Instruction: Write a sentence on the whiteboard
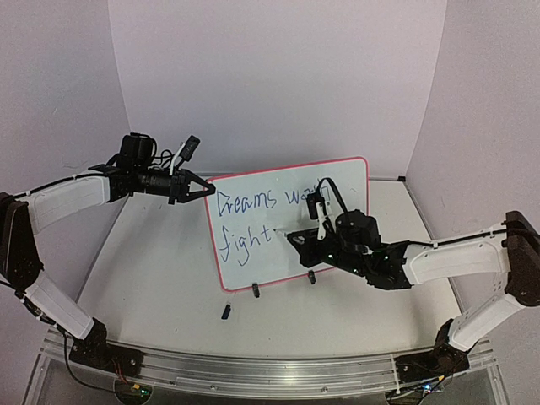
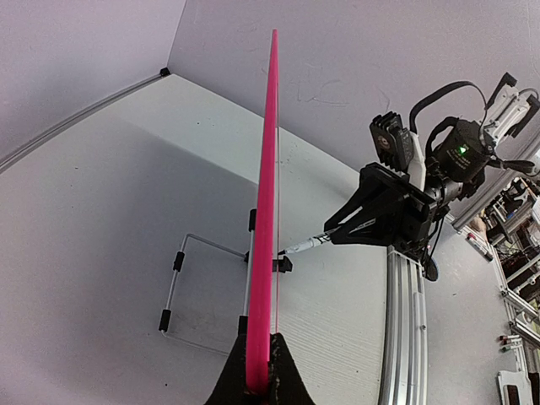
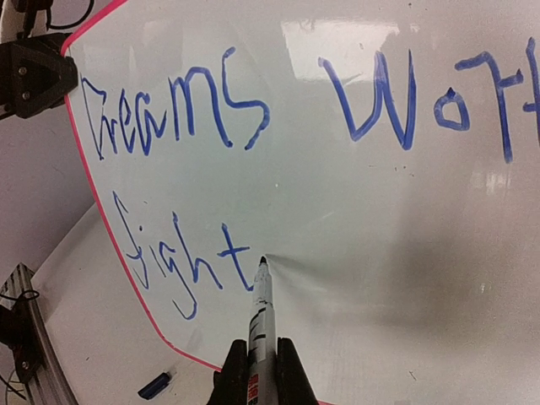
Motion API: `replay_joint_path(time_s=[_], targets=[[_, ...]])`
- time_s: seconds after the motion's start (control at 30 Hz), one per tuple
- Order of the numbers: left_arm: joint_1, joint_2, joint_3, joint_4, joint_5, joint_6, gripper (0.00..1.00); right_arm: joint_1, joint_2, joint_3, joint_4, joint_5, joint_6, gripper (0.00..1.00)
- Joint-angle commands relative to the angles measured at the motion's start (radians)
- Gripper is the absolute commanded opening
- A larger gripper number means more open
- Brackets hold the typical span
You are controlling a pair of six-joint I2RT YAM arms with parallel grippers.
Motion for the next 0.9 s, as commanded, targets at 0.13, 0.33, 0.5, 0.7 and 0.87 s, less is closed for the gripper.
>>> replay_joint_path(time_s=[0.13, 0.33, 0.5, 0.7, 0.87], targets=[[-0.033, 0.034, -0.015, -0.113, -0.046, 0.114, 0.00, -0.006, 0.027, 0.040, 0.004, 0.038, -0.019, 0.00], [-0.033, 0.033, -0.014, -0.113, -0.046, 0.114, 0.00, -0.004, 0.015, 0.009, -0.008, 0.025, 0.015, 0.00], [-0.034, 0.033, -0.015, -0.114, -0.046, 0.114, 0.00, -0.005, 0.013, -0.020, -0.009, 0.017, 0.041, 0.00], [-0.034, 0.033, -0.014, -0.115, -0.047, 0.114, 0.00, -0.005, -0.003, -0.020, -0.012, 0.011, 0.038, 0.00], [-0.034, 0.031, -0.015, -0.115, -0.047, 0.114, 0.00, -0.005, -0.031, -0.008, -0.011, -0.048, 0.014, 0.00]])
